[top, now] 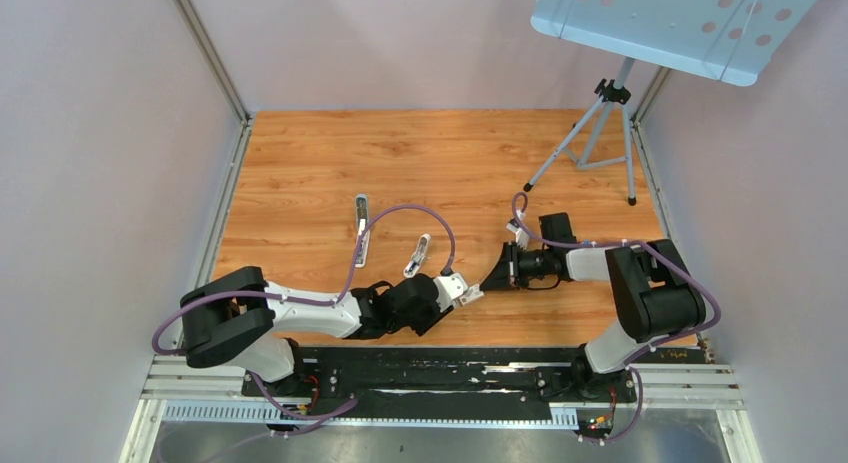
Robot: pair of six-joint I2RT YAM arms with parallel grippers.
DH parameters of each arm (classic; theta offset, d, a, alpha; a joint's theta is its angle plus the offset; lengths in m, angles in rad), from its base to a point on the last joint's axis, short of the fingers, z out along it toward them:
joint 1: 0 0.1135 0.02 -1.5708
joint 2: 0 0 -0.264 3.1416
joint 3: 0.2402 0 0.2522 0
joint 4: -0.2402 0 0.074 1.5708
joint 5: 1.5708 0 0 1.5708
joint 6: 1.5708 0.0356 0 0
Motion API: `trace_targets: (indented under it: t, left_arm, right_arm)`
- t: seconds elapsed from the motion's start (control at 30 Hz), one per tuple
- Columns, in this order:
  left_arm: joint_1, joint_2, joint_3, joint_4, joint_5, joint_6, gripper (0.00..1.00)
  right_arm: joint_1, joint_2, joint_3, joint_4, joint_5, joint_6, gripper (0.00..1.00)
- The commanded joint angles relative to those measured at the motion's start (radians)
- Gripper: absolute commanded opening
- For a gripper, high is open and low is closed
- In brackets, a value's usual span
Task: Load the staples into the stapler
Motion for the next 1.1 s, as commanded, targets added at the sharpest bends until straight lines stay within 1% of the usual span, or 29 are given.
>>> trace_targets:
  t: [0.0, 0.1, 0.2, 0.33, 0.4, 0.5, 0.57, 0.67, 0.83, 0.93, 1.0, 1.07]
  left_arm:
    - [0.008, 0.008, -0.021, 0.013, 0.014, -0.008, 0.38]
    - [0.008, 0.009, -0.024, 0.017, 0.017, -0.014, 0.38]
    - [0.007, -0.001, -0.029, 0.018, 0.015, -0.024, 0.4]
    - [0.008, -0.021, -0.025, 0.01, 0.001, -0.061, 0.51]
    - [0.008, -0.04, -0.006, -0.022, -0.018, -0.076, 0.59]
    - [0.008, -0.088, 0.03, -0.084, -0.074, -0.103, 0.72]
    - [0.013, -0.134, 0.051, -0.121, -0.125, -0.128, 0.75]
    - [0.078, -0.208, 0.076, -0.198, -0.143, -0.198, 0.76]
    - [0.223, -0.327, 0.063, -0.257, -0.025, -0.332, 0.73]
    - [0.272, -0.405, 0.04, -0.282, 0.015, -0.399, 0.68]
    - [0.317, -0.455, 0.015, -0.287, 0.072, -0.461, 0.66]
    - [0.372, -0.498, -0.013, -0.292, 0.123, -0.514, 0.64]
  right_arm:
    - [-0.038, -0.038, -0.009, -0.144, 0.07, -0.069, 0.0]
    - [-0.061, -0.065, -0.015, -0.167, 0.096, -0.069, 0.0]
    - [-0.069, -0.105, -0.006, -0.24, 0.145, -0.081, 0.01]
    - [-0.07, -0.189, 0.021, -0.335, 0.22, -0.092, 0.2]
    - [-0.07, -0.238, 0.039, -0.389, 0.251, -0.101, 0.28]
    - [-0.068, -0.314, 0.065, -0.464, 0.297, -0.106, 0.36]
    - [-0.066, -0.357, 0.076, -0.495, 0.315, -0.105, 0.37]
    - [-0.041, -0.424, 0.085, -0.533, 0.36, -0.093, 0.38]
    - [0.053, -0.527, 0.109, -0.57, 0.465, -0.065, 0.38]
    - [0.177, -0.57, 0.118, -0.568, 0.58, -0.032, 0.38]
    - [0.26, -0.573, 0.131, -0.566, 0.666, -0.009, 0.38]
    - [0.334, -0.558, 0.144, -0.55, 0.716, 0.007, 0.37]
